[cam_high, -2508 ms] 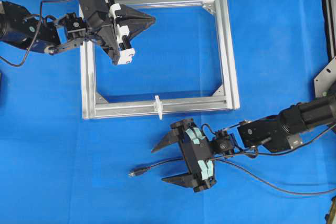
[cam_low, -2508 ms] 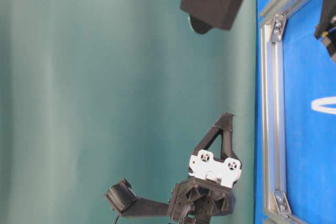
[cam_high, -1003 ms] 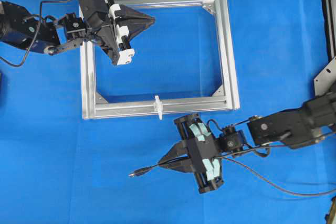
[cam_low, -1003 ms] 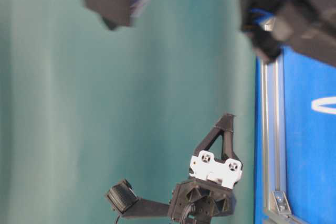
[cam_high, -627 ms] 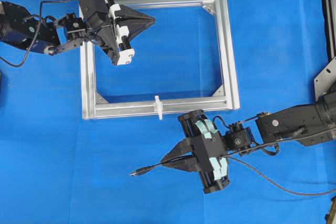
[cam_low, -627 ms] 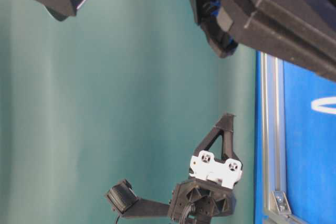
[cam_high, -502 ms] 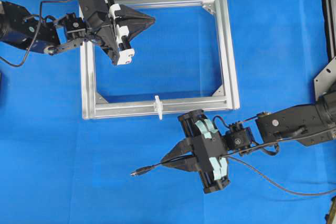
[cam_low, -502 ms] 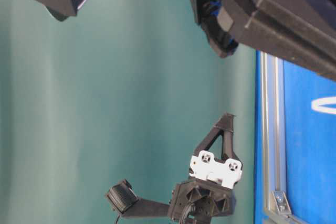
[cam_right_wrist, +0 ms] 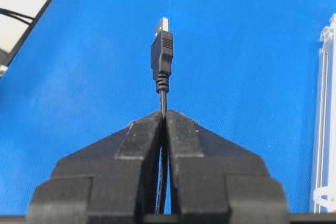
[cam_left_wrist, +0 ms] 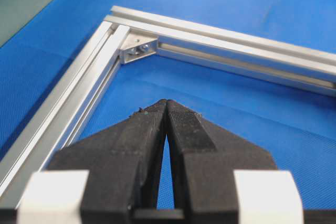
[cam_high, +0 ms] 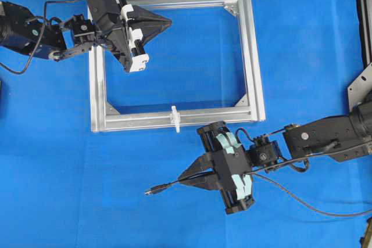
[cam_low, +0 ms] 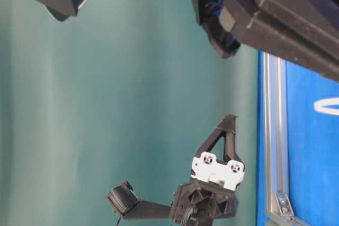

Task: Insert the wire through the string loop located in the center.
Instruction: 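Lift the cable and carry it toward the white zip-tie loop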

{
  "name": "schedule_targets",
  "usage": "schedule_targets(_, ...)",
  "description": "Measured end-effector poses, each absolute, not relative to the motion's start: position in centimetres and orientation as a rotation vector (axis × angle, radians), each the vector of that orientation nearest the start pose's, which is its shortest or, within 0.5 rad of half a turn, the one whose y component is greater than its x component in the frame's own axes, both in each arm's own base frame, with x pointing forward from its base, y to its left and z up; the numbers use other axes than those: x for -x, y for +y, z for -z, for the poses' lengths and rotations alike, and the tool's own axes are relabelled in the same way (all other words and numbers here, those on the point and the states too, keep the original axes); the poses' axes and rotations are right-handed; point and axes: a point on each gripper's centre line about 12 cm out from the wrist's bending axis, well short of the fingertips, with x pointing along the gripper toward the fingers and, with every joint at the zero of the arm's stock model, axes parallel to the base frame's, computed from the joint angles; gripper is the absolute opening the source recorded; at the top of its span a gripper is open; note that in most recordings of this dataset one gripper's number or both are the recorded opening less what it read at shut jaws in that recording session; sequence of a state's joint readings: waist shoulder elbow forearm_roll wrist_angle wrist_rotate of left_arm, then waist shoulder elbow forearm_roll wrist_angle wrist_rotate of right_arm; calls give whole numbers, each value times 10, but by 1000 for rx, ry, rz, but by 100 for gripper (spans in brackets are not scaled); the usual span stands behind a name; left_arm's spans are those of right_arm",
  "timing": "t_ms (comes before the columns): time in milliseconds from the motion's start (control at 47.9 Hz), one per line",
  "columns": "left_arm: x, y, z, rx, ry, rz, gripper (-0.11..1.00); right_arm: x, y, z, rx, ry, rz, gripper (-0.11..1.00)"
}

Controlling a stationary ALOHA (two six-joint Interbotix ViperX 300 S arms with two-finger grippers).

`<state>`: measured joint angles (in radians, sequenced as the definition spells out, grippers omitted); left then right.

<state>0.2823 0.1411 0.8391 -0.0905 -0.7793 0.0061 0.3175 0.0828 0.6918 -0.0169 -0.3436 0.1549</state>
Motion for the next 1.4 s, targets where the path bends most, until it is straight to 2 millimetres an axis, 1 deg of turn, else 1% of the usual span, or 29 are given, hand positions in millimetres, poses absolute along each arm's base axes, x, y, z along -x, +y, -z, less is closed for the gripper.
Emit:
schedule_targets(1087, -367, 114, -143, 80, 193, -350, 0, -385, 127, -162, -70, 450, -287, -2)
schedule_targets(1233, -366, 114, -143, 81, 193, -352, 0, -382, 126, -158, -66, 461, -287, -2)
schedule_targets(1400, -367, 114, -143, 80, 193, -350, 0, -369, 122, -156, -67, 476, -284, -2)
